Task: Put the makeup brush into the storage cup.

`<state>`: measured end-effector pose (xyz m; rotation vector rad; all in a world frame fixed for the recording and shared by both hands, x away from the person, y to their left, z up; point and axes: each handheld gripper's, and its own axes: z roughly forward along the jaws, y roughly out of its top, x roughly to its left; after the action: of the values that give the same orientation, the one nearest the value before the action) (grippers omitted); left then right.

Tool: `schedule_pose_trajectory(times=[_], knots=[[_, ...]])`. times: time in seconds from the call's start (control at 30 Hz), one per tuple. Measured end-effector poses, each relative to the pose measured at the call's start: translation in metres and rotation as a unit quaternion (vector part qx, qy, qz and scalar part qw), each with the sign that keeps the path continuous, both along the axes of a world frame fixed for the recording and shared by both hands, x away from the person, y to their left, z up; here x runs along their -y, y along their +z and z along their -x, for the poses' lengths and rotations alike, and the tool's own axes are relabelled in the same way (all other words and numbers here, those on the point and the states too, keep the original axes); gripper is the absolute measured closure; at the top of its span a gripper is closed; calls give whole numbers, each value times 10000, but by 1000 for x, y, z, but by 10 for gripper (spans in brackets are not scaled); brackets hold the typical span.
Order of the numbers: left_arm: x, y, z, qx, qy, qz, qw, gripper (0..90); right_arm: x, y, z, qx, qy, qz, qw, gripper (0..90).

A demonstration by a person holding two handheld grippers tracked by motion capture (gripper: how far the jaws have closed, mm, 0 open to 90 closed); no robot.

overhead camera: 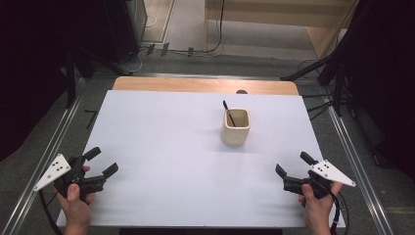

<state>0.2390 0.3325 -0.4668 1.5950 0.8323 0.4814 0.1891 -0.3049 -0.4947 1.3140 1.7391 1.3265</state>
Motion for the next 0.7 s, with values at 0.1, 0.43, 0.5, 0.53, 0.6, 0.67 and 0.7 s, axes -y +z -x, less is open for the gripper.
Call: schedule_pose_trajectory(times=[0.1, 0.43, 0.5, 0.53, 0.6, 0.67, 0.7], knots=[[-3, 0, 0, 6, 29, 31, 10000, 95, 3, -1, 3, -13, -8, -15, 10000, 0], [-3, 0, 0, 6, 43, 83, 10000, 95, 12, -1, 13, 8, -96, -42, 9999, 0], [-2, 0, 0, 10, 24, 59, 10000, 95, 16, 2, 17, 72, -133, -96, 9998, 0], [-2, 0, 0, 13, 22, 57, 10000, 95, 16, 2, 17, 72, -133, -96, 9998, 0], [-2, 1, 0, 24, 12, 72, 10000, 95, 21, 2, 19, 109, -158, -114, 9998, 0], [-1, 2, 0, 35, 17, 76, 10000, 95, 22, 1, 21, 72, -189, -125, 9997, 0], [-1, 2, 0, 39, 10, 72, 10000, 95, 23, 1, 21, 74, -172, -124, 9997, 0]])
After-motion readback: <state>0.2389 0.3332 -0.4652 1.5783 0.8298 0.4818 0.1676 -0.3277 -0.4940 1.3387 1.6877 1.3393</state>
